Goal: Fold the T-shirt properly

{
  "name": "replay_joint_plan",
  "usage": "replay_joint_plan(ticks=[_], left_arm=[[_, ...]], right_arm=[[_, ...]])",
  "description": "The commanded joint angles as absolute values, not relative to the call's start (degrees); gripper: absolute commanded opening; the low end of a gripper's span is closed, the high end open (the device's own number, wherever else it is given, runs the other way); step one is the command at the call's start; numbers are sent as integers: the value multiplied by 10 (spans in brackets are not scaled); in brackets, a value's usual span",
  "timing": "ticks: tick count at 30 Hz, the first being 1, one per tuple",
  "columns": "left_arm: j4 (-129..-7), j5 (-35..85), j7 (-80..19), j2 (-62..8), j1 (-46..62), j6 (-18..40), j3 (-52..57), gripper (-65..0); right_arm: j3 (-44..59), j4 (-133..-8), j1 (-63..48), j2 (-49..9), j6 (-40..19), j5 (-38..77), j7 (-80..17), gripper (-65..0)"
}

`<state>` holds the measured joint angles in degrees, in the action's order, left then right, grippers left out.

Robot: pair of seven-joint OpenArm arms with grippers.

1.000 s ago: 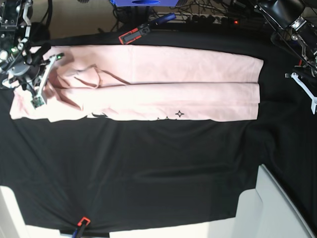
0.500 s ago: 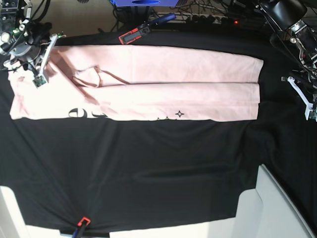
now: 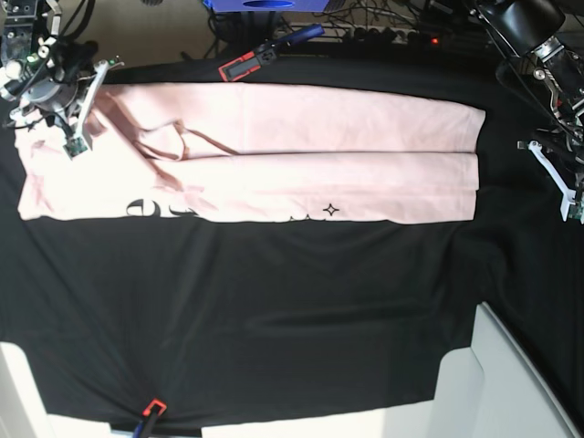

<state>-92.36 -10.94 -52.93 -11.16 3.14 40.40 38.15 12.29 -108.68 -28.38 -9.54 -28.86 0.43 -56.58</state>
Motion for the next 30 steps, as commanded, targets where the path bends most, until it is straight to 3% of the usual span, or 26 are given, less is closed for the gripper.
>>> replay_joint_plan(ticks=[1,3,7,9,18,21,22,25,30], left_arm=[[-932,-110,-523,-123,25,400,382,-334],[-932,-110,-523,-123,25,400,382,-334],[-932,-110,-523,-123,25,400,382,-334],[-932,-110,-523,-123,25,400,382,-334],[-932,-109,-523,-121,29,400,385,-334],[-932,-109,-523,-120,30,400,385,-334],[-932,-109,-523,-119,30,400,385,-334],[-932,-109,-523,-117,30,400,386,-334],[-932,-109,-523,-116,30,400,386,-334]], right_arm=[[127,-1095,-282,-97,-286,5,-576,-637],[126,-1100,-282,-96,-287,6,-587,-576],[125,-1120,-282,-96,-288,6,-586,-376],[127,-1127,-282,-96,-288,6,-586,-306],[267,-1129,-237,-65,-291,7,-585,-299],[268,-1129,-239,-53,-357,7,-585,-350],[268,-1129,-239,-44,-395,7,-585,-411],[266,-1129,-240,-19,-400,6,-590,-634],[197,-1131,-265,-15,-400,5,-584,-646]])
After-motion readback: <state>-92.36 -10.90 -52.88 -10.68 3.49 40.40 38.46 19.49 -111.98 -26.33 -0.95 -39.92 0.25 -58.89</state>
